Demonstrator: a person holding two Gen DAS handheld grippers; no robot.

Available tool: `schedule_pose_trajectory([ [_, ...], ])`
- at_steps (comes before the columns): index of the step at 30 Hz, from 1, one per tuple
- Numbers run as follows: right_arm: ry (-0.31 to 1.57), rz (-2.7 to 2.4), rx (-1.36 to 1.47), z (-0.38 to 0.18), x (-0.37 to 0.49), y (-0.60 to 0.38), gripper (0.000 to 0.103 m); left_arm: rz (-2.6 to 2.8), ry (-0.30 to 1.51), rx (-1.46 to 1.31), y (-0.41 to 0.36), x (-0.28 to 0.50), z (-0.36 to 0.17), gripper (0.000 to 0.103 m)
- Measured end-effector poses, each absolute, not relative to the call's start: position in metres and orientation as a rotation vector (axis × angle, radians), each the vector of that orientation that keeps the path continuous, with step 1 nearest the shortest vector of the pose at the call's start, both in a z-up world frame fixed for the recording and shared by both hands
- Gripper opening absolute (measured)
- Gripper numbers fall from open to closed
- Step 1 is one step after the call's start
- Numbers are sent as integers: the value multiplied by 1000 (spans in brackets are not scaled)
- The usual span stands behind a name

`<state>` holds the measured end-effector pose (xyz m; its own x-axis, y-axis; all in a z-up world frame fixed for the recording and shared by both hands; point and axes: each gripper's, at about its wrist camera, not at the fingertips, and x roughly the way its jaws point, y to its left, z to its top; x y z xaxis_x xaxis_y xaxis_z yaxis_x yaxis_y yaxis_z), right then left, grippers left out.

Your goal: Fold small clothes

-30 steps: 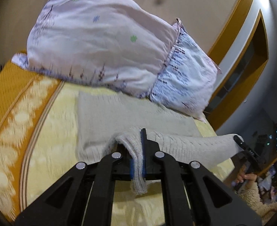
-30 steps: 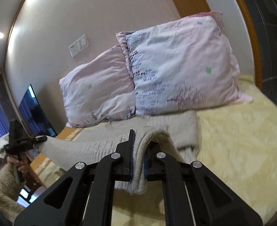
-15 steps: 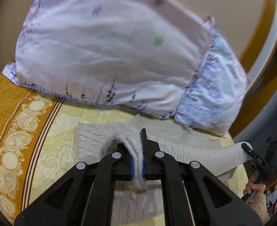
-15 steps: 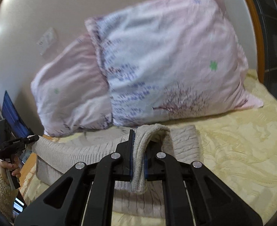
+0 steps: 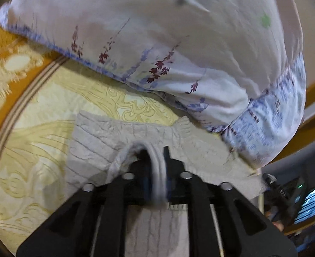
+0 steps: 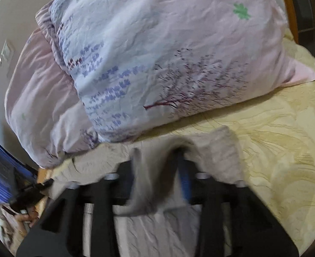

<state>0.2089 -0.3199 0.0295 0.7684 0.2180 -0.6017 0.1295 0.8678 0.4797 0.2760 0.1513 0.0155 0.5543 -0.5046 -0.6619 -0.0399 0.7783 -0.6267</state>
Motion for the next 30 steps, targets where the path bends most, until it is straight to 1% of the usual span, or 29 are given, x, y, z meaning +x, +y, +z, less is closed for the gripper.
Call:
schedule_pose_trajectory([
  [1,693,47,526,31,210,-319,57,-311,947,-679,155,277,16,36],
  [2,673,44,515,36,209,-318,59,-313,937,-693,156,277,19,41],
  [3,658,47,511,39,207,-318,60,-307,919,-701,159,276,23,52],
  [4,646,49,510,41,204,-319,61,-301,900,-701,162,274,28,58],
  [5,638,45,510,45,198,-321,61,-294,877,-693,166,271,34,59],
  [8,624,47,510,50,178,-330,61,-282,871,-648,174,261,45,58],
  [10,625,39,486,51,160,-336,58,-269,887,-605,177,251,46,56],
  [12,633,41,470,50,148,-340,48,-273,904,-560,180,238,46,51],
  [15,671,50,458,40,132,-345,43,-287,934,-498,181,219,41,45],
  [21,731,55,409,19,118,-343,41,-294,964,-408,180,196,30,39],
  [29,770,61,358,5,117,-334,41,-305,983,-303,163,185,22,39],
  [30,768,63,347,5,116,-331,38,-302,982,-294,162,185,21,37],
])
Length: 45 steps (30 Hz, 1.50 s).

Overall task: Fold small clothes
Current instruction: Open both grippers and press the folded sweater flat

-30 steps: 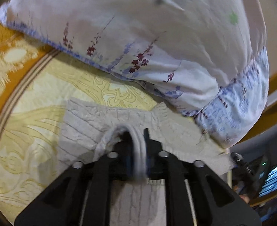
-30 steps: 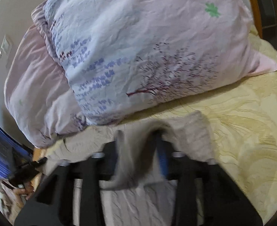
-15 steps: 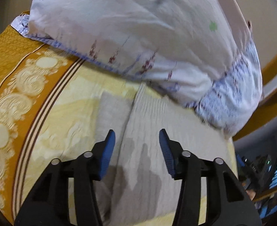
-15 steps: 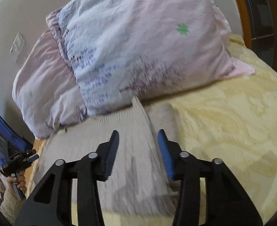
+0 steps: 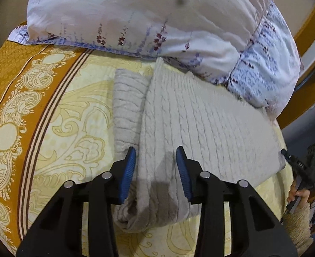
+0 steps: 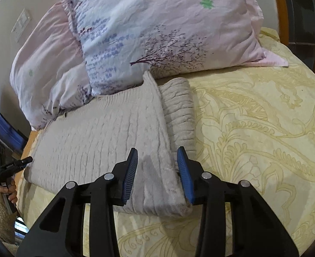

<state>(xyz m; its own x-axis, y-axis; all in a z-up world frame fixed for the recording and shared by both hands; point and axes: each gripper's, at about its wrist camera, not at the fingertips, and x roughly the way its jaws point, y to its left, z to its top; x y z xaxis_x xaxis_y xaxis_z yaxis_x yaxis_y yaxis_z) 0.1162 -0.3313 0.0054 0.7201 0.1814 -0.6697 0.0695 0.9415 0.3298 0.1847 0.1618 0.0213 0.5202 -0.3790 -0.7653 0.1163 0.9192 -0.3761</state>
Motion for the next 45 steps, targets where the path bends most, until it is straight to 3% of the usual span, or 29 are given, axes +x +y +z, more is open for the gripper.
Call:
schedule_pose_trajectory([
  [4,785,80,303,2,114,-323,14,-299,984,-286,159,183,19,23],
  [7,766,72,304,2,111,-323,12,-308,987,-320,162,183,17,9],
  [16,663,67,356,26,85,-325,11,-367,945,-395,182,172,31,7],
  [28,810,-47,342,-8,91,-325,11,-329,1000,-365,181,173,10,11],
  [30,812,-53,333,-6,91,-324,12,-331,992,-355,179,172,12,13],
  [32,805,-66,331,-1,90,-324,24,-342,980,-368,181,170,15,20],
  [34,765,-94,312,9,86,-324,35,-334,949,-383,184,167,22,35],
  [36,716,-88,294,19,84,-321,40,-315,909,-380,185,167,30,43],
  [40,696,3,286,28,96,-305,53,-365,856,-391,169,166,45,50],
  [45,737,57,253,22,118,-280,57,-410,881,-322,135,173,44,52],
])
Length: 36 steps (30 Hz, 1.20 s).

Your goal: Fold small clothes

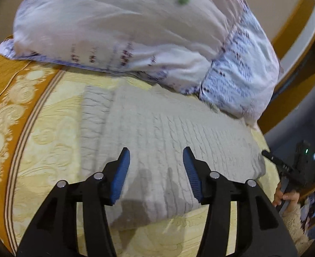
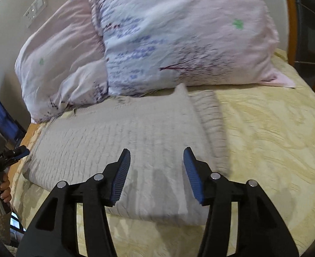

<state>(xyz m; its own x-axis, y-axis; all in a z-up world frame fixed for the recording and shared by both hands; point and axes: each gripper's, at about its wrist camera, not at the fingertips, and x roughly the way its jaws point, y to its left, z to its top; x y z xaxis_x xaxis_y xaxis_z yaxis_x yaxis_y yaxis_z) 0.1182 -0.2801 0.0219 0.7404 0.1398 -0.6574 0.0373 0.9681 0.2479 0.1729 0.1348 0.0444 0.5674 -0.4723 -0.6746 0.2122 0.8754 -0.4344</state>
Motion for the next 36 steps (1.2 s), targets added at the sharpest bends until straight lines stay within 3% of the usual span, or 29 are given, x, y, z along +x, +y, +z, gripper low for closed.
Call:
schedule_pose_trajectory([
  [2,755,58,248,18,125,-276,62,-398,898,-296,127,177,40,52],
  [11,842,10,268,-5,137,-284,65,-356,951,-370,139,188,16,52],
  [15,846,20,289,2,135,-283,72,-395,935,-512,161,186,23,52],
  [22,811,50,301,14,130,-274,73,-312,925,-684,212,194,22,53],
  [36,809,98,216,16,135,-242,78,-280,1001,-774,209,215,-3,53],
])
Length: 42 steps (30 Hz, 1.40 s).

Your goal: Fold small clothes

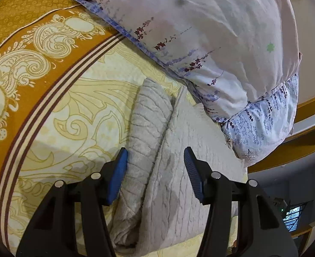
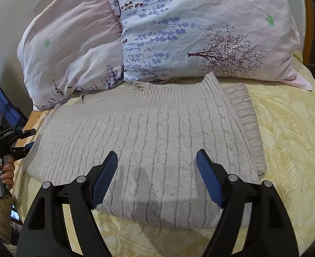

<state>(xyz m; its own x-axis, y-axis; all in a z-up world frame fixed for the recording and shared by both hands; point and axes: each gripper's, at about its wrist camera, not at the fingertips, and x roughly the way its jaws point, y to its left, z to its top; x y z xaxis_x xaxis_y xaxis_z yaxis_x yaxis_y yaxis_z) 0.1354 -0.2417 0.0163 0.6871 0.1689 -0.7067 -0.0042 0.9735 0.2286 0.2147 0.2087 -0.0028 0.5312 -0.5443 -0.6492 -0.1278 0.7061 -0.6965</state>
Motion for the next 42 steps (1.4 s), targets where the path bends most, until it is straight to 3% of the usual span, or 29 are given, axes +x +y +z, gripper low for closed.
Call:
schedule_pose_trajectory([
  [17,823,123,235,7,132,-240,78,-269,1007,-748,181,222,-2,52],
  [24,817,121,246,5,130,-244,78,-242,1015,-757,178,223,-1,42],
  [26,816,122,249,5,129,-245,78,-238,1018,-761,177,223,-1,35],
  [27,815,123,251,5,129,-246,78,-243,1020,-766,177,223,-1,26],
  [34,797,120,272,8,123,-254,78,-296,965,-840,170,221,17,18],
  [42,765,112,296,15,113,-276,78,-396,868,-849,126,220,64,17],
])
